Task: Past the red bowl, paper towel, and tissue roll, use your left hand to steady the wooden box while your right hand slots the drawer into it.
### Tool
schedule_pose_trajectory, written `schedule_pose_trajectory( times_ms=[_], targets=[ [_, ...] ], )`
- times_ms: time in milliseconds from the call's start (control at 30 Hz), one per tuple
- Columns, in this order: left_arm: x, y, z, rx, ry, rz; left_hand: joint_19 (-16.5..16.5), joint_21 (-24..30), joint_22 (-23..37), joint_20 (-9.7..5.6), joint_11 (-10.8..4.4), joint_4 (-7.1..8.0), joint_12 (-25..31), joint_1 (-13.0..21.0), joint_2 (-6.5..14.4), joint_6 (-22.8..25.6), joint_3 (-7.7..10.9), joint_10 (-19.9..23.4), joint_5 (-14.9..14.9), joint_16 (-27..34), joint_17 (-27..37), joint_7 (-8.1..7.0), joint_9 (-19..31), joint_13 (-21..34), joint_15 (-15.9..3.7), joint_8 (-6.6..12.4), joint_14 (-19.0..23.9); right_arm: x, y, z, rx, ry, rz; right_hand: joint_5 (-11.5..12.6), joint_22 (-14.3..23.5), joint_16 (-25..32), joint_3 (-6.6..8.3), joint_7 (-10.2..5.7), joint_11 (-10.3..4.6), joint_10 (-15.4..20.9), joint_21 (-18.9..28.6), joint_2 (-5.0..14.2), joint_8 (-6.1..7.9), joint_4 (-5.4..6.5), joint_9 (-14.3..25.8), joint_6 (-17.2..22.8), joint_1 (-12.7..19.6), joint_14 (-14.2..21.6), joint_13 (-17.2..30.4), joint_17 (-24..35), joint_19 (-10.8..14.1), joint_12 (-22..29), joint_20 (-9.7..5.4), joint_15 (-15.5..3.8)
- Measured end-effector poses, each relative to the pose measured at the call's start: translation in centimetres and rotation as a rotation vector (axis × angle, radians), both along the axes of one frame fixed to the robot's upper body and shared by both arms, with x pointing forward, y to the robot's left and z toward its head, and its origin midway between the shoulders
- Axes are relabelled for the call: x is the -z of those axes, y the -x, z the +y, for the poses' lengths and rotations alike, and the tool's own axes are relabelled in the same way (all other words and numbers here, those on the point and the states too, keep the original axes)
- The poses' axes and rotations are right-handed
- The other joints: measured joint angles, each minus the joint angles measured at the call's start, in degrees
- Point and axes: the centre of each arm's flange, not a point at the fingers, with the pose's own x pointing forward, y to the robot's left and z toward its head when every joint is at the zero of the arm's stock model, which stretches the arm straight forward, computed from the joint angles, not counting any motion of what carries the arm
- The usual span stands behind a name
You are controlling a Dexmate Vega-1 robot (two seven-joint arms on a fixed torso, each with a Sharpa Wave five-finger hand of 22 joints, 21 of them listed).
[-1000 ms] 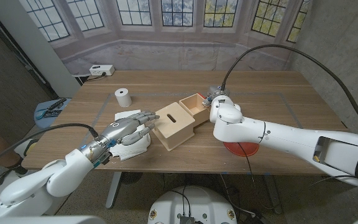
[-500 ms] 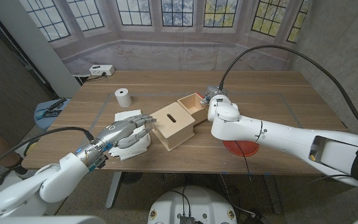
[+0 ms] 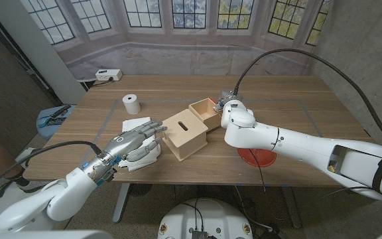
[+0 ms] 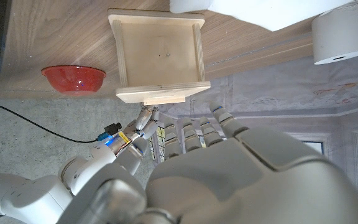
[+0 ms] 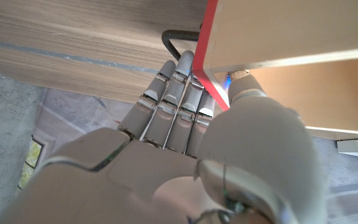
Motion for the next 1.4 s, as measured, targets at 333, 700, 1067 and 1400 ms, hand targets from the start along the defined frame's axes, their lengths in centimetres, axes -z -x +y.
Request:
schedule_pose_trajectory(
  times_ms=[333,700,1067,1400],
  targets=[
    [0.5,-0.2,0.1,-0.005,0.006,-0.002,0.00,0.00,0.00,0.00,0.31,0.00,0.01,0.00,0.00,0.22,0.00,0.30,0.00,0.00,0.00,0.21,0.00,0.00,0.09,0.00,0.53,0.0,0.1,0.2,-0.007,0.000,0.000,-0.04,0.00,-0.22,0.00,-0.09,0.05,0.10,0.00,0.00,-0.29,0.00,0.00,0.08,0.00,-0.01,-0.01,0.00,0.00,-0.02,0.00,0.00],
    [0.6,-0.3,0.1,-0.003,0.006,-0.008,0.00,0.00,0.00,0.01,0.30,0.00,0.01,0.00,0.00,0.42,0.00,0.92,0.00,0.00,0.01,0.41,-0.01,-0.01,-0.22,0.00,0.84,0.5,0.2,0.1,-0.014,0.015,-0.006,-0.05,0.00,-0.22,-0.40,-0.10,-0.02,0.18,0.00,0.00,-0.45,0.08,0.04,0.09,0.00,0.19,-0.03,0.01,0.00,0.05,0.00,-0.18],
    [0.4,-0.5,0.0,0.002,0.002,-0.009,0.01,0.00,0.00,0.01,0.30,0.00,0.01,0.00,0.00,0.42,0.00,0.92,0.00,0.00,0.01,0.41,-0.01,-0.01,-0.22,0.00,0.84,1.1,0.3,-0.4,-0.019,0.042,-0.011,0.07,0.00,-0.22,-0.40,-0.10,-0.03,0.19,0.00,0.00,-0.49,0.08,0.04,0.09,0.00,0.18,-0.07,0.16,0.00,0.05,0.00,-0.18],
    [0.3,-0.5,-0.1,0.006,0.000,-0.011,0.01,0.00,0.00,0.01,0.30,0.00,0.01,0.00,0.00,0.42,0.00,0.91,0.00,0.00,0.02,0.41,-0.01,-0.01,-0.53,0.00,1.14,1.3,0.4,-0.8,-0.019,0.058,-0.020,0.07,0.00,-0.22,-0.40,-0.11,-0.03,0.20,0.00,0.00,-0.66,0.08,0.01,0.09,0.01,0.39,-0.04,0.16,0.00,0.04,0.00,0.01]
  ],
)
